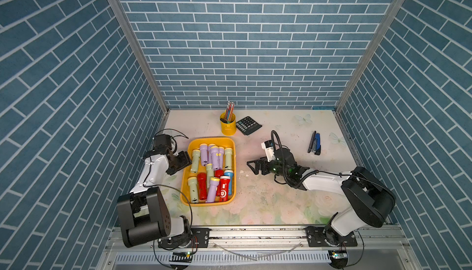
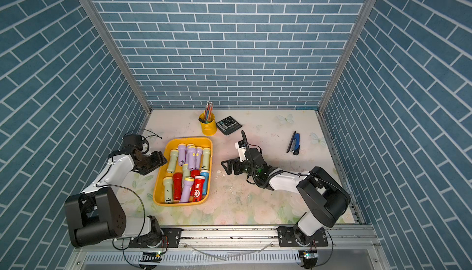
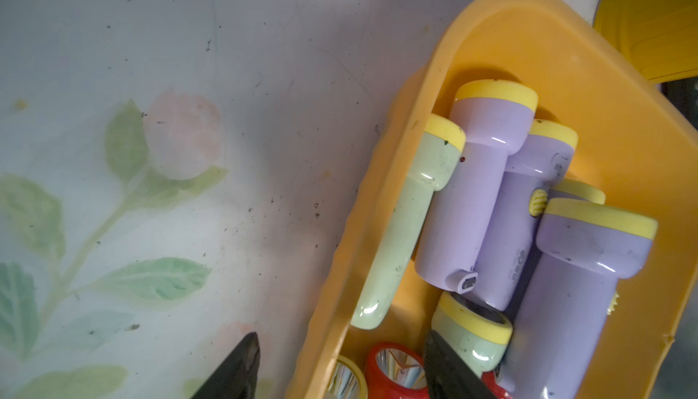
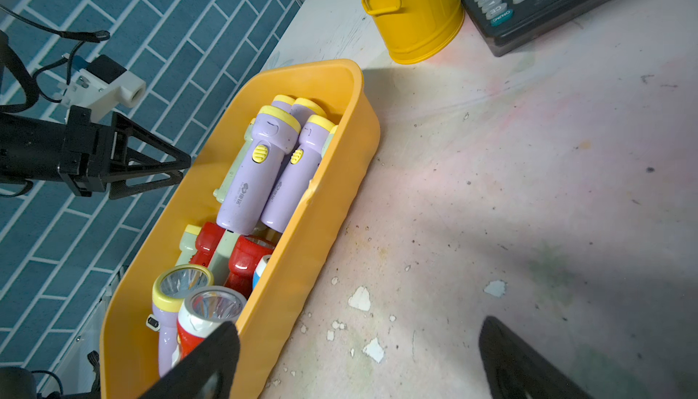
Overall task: Put the flashlights into the storage boxes
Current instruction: Move the storage box to the center of the board.
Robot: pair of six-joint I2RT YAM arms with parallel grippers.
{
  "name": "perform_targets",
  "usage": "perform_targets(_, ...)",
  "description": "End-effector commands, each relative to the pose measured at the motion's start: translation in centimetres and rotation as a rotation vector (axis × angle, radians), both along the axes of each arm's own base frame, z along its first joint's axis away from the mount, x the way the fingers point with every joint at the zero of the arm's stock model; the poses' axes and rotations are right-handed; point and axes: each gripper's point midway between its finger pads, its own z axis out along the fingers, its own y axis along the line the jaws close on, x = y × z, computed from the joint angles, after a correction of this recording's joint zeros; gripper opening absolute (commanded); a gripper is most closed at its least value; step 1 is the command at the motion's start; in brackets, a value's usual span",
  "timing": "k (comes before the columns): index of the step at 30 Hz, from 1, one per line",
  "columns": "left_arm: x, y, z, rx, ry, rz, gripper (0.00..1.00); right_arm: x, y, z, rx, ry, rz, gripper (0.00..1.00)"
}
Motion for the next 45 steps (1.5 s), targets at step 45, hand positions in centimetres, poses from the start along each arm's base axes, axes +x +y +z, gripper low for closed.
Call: perform_targets(45,0.7,-16.4,-0.9,-0.123,-0.018,-0.311,0.68,3.8,-10.8,0.4,0.002,0.001,-0.289,0.99)
